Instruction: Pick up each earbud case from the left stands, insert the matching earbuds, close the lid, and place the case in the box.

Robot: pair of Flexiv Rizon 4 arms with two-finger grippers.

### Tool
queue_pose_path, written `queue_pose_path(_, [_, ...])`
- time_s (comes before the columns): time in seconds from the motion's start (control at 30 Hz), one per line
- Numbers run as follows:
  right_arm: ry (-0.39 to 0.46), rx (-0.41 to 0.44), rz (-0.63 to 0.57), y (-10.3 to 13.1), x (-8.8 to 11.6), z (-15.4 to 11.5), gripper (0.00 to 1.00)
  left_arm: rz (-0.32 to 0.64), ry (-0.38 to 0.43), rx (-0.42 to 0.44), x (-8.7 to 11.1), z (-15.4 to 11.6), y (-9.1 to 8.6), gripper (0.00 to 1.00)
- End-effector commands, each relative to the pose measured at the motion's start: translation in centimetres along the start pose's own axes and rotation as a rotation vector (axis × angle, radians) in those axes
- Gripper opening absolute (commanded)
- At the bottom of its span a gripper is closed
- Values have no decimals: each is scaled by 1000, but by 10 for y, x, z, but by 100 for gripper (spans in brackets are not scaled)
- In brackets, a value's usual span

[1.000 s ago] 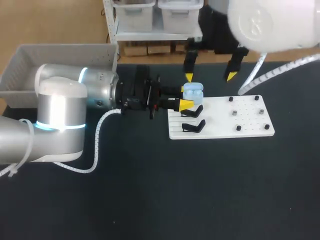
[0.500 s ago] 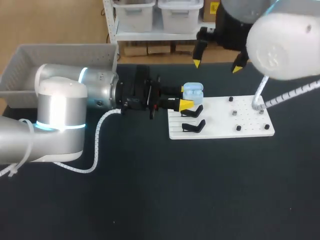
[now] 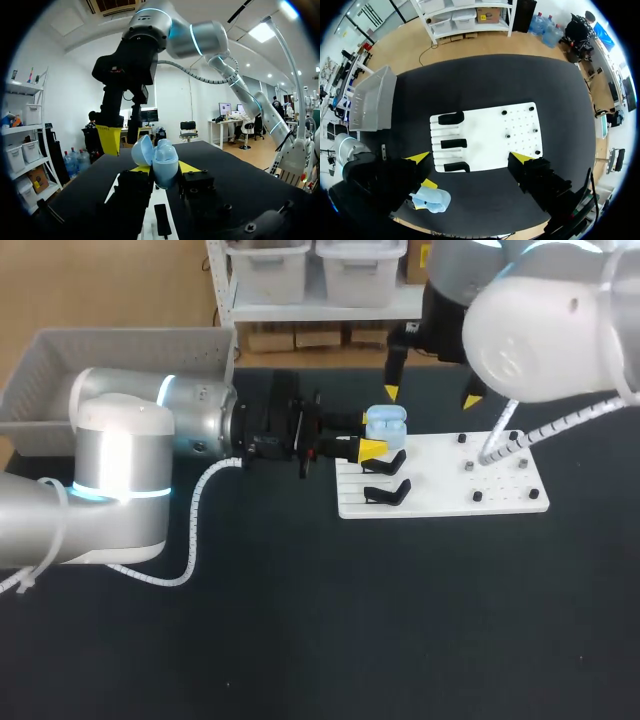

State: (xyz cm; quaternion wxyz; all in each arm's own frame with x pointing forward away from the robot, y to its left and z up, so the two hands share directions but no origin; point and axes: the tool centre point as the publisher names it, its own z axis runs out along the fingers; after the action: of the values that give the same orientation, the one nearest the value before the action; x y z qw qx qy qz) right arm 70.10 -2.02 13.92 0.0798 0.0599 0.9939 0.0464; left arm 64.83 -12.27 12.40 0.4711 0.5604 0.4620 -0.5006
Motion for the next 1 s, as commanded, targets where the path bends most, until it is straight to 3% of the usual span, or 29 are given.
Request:
queue_pose_path(0.03, [26, 9, -5, 0, 4, -2, 100, 3, -2, -6, 1, 0, -1, 0])
queue_pose_path(0.6, [116, -8, -18, -8, 37, -16, 100, 3, -2, -6, 1, 0, -1, 0])
queue_pose_path(0.67, [160, -32, -8, -7, 40, -17, 100, 3, -2, -6, 1, 0, -1, 0])
queue_pose_path(0.8, [150, -47, -9, -7, 41, -19, 100, 3, -2, -6, 1, 0, -1, 0])
queue_pose_path(0.87, [96, -65, -12, -7, 38, -24, 100, 3, -2, -6, 1, 0, -1, 0])
queue_pose_path(1.0, [-14, -192, -4, -8, 30, -51, 100, 3, -2, -6, 1, 0, -1, 0])
